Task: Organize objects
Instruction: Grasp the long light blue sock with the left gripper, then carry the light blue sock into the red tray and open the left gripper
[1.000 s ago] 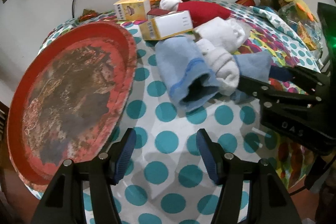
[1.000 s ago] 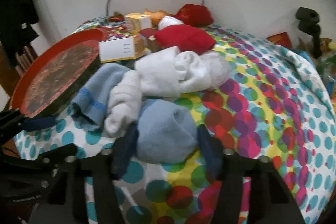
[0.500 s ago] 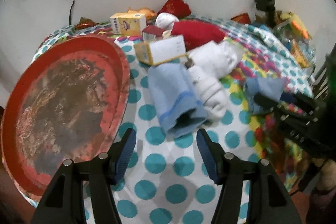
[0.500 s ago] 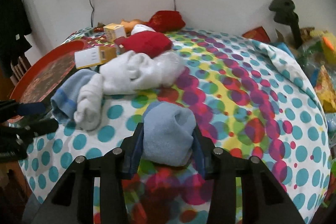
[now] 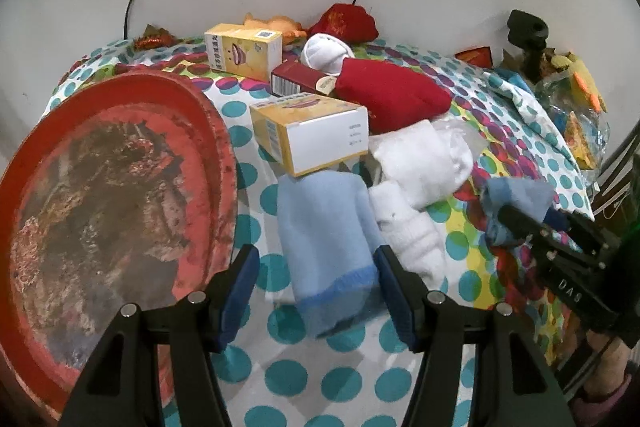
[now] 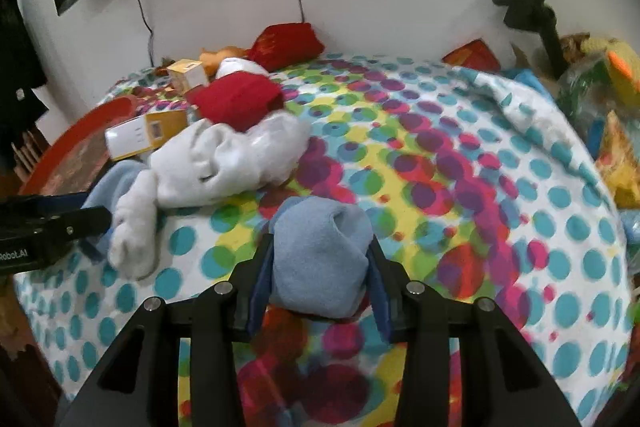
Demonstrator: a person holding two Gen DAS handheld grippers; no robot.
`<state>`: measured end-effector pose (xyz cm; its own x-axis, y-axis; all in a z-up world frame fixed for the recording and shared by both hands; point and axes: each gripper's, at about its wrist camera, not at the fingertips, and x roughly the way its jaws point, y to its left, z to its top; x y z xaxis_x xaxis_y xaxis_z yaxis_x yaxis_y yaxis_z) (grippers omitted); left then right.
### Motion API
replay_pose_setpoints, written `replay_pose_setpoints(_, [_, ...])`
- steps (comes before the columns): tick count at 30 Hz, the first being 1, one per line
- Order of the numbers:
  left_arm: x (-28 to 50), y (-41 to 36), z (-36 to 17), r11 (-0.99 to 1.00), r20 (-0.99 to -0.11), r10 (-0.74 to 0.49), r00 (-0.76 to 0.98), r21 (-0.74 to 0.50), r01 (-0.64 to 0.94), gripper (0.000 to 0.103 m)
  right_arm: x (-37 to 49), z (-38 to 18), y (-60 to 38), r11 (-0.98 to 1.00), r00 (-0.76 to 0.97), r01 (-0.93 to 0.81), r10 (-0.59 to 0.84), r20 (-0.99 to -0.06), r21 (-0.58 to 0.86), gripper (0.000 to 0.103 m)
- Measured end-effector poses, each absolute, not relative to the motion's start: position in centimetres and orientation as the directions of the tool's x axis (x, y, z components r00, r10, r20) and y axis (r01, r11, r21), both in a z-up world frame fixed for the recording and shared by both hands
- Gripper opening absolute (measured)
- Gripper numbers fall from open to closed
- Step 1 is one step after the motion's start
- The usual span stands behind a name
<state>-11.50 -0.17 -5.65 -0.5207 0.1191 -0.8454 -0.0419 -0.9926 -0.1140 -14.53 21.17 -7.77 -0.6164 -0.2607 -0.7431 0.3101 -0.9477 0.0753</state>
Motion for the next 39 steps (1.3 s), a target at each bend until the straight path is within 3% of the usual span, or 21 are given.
replay_pose_setpoints(8, [-12.3,0.6,-6.3,-0.993,-0.835,0.117,-0.538,-0.094,-0.071,0.059,-16.0,-8.5,22.3,-0.938,-0.572,0.302,-0.319,-0.756,0.168,0.046])
replay_pose_setpoints(10, [-12.3,0.7,-6.4,-0.989,-0.832,0.148,-0.534,-0.118,-0.091,0.039,-16.1,-8.5,22.4,-0.936,-0.566,0.299,-0.329,-0.756,0.183,0.046])
replay_pose_setpoints(11, [-12.3,0.8,-6.4,-0.986,-0.831,0.163,-0.532,-0.130,-0.099,0.035,-16.1,-8.5,22.3,-0.937,-0.567,0.299,-0.326,-0.757,0.179,0.046])
replay_pose_setpoints(19, [-11.8,1.2,-6.2,-0.988,-0.822,0.152,-0.549,-0.103,-0.120,0.021,-16.0,-8.4,21.9,-0.942,-0.571,0.302,-0.299,-0.765,0.143,0.047])
replay_pose_setpoints(39, [-7.8,-3.2,-1.6,-0.990,-0.796,0.122,-0.593,-0.054,-0.131,0.020,-16.1,-8.3,21.6,-0.946,-0.573,0.302,-0.281,-0.770,0.120,0.047])
